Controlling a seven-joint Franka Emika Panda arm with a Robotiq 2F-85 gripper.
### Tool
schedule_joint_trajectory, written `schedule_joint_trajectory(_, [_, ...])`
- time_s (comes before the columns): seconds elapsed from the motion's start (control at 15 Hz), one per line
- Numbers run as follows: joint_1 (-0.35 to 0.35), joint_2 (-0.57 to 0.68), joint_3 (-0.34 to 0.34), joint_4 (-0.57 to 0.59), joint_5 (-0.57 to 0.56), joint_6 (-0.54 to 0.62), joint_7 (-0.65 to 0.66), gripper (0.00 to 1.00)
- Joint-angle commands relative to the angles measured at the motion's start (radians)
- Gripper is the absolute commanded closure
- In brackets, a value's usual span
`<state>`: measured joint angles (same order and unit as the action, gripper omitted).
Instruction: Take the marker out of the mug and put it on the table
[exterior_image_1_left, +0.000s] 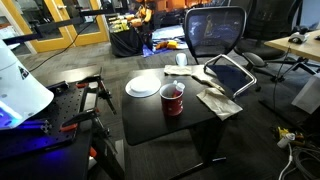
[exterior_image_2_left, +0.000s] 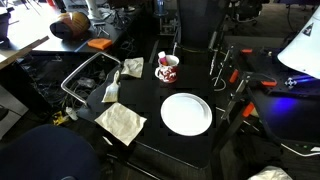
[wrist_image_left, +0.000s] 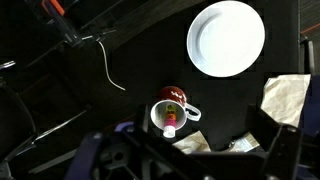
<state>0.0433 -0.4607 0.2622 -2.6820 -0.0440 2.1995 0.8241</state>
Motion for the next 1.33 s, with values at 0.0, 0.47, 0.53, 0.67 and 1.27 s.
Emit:
schedule_joint_trajectory(0.0, [-0.049, 0.034, 0.024, 0.007, -0.086, 0.008, 0.094, 0.00])
schedule_joint_trajectory(0.47, [-0.121, 0.149, -0.017, -0.032, -0.281, 0.237, 0.204, 0.00])
schedule_joint_trajectory(0.53, [-0.135, 0.169, -0.024, -0.040, -0.311, 0.288, 0.217, 0.00])
schedule_joint_trajectory(0.67, [-0.159, 0.215, -0.041, -0.049, -0.373, 0.376, 0.231, 0.00])
schedule_joint_trajectory(1.27, [-0.226, 0.444, -0.119, -0.029, -0.591, 0.657, 0.200, 0.00])
